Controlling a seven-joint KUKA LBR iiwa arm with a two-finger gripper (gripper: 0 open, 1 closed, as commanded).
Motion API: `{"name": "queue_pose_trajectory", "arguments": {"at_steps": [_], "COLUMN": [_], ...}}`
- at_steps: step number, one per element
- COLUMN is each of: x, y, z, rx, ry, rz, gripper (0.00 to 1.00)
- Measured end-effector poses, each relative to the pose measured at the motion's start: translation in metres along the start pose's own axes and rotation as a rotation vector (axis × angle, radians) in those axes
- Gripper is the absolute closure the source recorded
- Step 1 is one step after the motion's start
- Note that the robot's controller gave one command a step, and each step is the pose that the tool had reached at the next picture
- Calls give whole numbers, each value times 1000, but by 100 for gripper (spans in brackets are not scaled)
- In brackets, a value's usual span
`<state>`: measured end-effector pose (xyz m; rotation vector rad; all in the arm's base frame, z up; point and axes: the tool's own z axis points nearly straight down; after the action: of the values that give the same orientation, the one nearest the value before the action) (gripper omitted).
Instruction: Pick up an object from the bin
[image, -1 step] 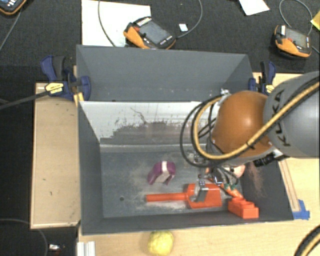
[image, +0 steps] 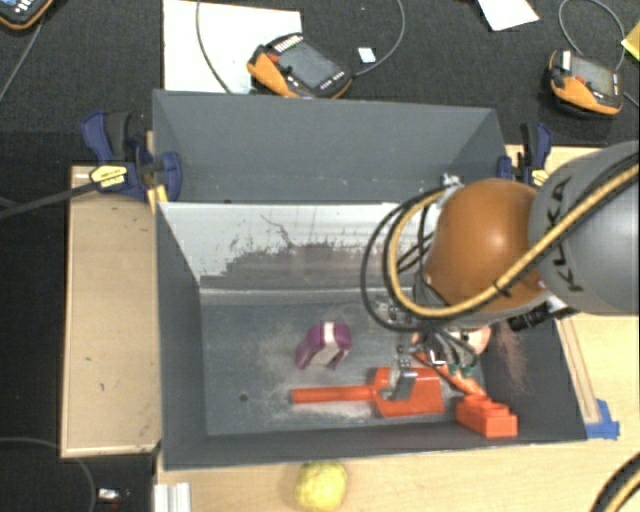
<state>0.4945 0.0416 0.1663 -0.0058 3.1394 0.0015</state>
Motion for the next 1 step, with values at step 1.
{"name": "queue_pose_trajectory", "arguments": {"at_steps": [1], "x": [-6], "y": [-54], "z": [97], "rx": [0], "ry": [4], "rz": [-53], "gripper": [0]}}
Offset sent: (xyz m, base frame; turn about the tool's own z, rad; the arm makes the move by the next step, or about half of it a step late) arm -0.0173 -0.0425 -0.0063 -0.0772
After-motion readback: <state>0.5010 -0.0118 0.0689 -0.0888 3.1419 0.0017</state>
